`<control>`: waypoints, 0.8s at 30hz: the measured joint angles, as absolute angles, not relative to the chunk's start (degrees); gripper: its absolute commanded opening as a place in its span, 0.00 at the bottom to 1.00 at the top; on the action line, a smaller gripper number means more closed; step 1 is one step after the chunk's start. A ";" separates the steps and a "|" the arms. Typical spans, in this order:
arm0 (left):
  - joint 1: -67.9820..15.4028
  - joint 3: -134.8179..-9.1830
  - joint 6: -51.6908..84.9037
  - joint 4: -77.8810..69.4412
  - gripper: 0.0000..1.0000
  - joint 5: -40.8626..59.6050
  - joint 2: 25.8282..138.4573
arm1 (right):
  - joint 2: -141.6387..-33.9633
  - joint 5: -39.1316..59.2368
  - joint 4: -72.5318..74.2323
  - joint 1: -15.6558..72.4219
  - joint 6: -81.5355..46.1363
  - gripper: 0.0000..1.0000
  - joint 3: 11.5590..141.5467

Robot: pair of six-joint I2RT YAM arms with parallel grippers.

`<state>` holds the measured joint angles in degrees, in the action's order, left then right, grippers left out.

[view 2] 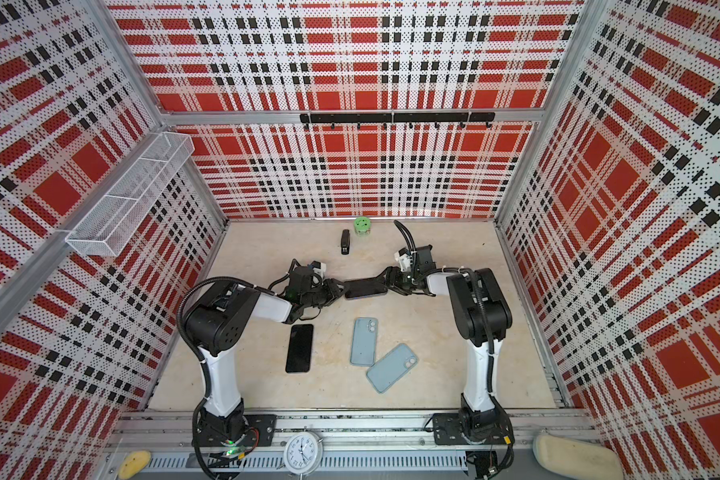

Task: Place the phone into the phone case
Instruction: 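Grip the cased phone's edges with both grippers and press the rim over it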

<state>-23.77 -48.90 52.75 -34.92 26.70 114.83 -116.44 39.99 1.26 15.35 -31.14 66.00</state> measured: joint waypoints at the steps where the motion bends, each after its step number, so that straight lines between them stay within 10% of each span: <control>1: -23.79 -48.77 52.86 -35.16 0.46 27.00 114.83 | -116.07 39.18 0.51 15.59 -30.50 0.71 66.06; 19: -23.79 -48.05 53.67 -36.07 0.45 28.67 114.87 | -111.92 30.72 -9.50 18.68 -26.57 0.66 66.08; 24: -23.79 -47.64 53.65 -35.75 0.32 29.02 114.87 | -110.32 28.84 -10.98 19.55 -25.82 0.66 66.06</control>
